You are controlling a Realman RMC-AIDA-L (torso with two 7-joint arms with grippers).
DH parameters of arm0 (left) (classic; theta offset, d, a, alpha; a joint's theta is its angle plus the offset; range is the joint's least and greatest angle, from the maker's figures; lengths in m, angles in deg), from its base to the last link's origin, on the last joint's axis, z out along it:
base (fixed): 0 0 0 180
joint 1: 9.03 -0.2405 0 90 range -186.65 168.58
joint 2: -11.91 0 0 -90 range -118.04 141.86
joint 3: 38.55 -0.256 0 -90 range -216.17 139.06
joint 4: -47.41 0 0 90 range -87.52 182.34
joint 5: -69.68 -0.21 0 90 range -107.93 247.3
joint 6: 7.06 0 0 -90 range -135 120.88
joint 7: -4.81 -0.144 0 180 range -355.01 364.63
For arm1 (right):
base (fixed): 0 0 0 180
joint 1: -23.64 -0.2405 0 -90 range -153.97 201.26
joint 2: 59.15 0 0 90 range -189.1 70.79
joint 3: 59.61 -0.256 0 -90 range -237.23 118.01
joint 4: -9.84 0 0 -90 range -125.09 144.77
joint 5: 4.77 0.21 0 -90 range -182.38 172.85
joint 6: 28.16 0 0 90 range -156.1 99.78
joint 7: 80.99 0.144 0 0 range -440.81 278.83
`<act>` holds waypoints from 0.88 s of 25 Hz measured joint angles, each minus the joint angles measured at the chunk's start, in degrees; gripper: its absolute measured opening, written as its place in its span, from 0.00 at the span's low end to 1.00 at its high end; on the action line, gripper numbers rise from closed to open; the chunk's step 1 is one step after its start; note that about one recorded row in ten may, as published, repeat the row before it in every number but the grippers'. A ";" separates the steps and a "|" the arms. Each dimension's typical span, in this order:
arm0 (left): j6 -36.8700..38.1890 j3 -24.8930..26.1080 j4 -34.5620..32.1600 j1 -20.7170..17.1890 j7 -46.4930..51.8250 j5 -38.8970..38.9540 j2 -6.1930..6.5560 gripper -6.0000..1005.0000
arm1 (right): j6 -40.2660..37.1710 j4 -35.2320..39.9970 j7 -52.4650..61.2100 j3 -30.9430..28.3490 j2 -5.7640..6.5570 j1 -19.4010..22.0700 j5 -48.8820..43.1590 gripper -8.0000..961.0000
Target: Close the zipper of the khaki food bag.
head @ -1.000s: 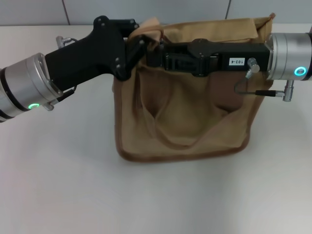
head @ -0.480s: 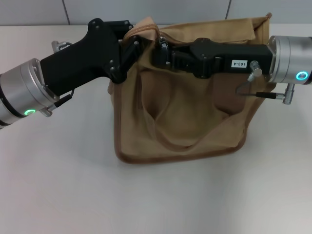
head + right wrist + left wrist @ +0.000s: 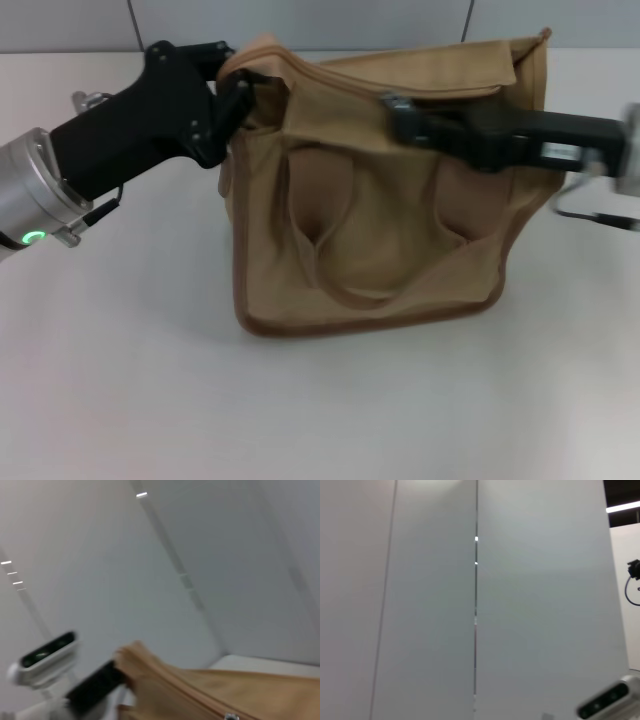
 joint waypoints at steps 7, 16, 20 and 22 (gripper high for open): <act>-1.05 0.47 -0.19 -0.34 0.03 0.02 0.38 0.09 | -7.11 6.86 1.11 -10.76 0.23 7.48 0.00 0.02; -3.05 0.24 -0.87 0.46 1.56 0.02 0.05 0.10 | -27.35 -2.06 -20.08 -16.29 3.25 10.79 -3.91 0.12; -3.24 0.37 -0.87 0.22 2.23 0.02 0.06 0.11 | -29.42 -5.88 -30.42 -13.95 4.41 10.93 -12.89 0.37; -3.23 0.35 -0.87 0.11 2.40 0.02 0.06 0.11 | -28.80 -6.29 -32.56 -14.05 4.20 10.91 -16.18 0.40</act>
